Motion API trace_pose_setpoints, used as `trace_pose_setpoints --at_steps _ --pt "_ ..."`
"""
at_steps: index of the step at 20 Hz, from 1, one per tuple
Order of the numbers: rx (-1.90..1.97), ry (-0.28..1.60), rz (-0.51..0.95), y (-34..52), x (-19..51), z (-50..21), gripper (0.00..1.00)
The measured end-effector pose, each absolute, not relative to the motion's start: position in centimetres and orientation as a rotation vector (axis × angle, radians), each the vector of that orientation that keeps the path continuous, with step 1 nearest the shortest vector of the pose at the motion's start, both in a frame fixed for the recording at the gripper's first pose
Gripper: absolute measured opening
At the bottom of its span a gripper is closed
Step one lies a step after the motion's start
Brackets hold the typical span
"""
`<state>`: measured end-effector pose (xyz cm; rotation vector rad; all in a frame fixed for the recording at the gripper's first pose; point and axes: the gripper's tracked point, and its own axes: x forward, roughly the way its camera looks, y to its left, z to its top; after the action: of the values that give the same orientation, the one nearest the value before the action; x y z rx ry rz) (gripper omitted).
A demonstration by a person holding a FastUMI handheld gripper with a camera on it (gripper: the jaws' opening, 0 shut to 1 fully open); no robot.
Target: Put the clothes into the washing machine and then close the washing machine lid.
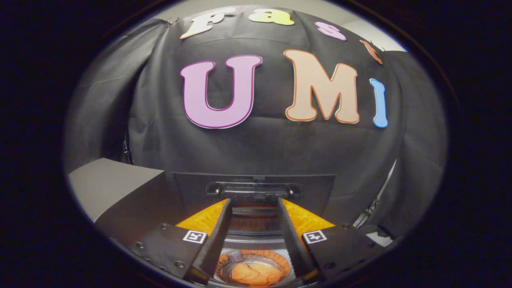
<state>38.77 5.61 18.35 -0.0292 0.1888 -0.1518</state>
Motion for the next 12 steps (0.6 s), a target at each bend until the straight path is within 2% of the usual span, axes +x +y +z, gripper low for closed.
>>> trace_pose_setpoints --at_steps 1,2,4,12 --pt "-0.027 0.183 -0.152 5.6 39.5 18.6 0.74" --pt "-0.025 0.179 -0.154 5.5 40.4 18.8 0.74" --pt "-0.018 0.170 -0.167 5.3 41.9 19.4 0.88" --pt "0.028 0.152 -0.191 5.0 49.0 20.1 0.97"
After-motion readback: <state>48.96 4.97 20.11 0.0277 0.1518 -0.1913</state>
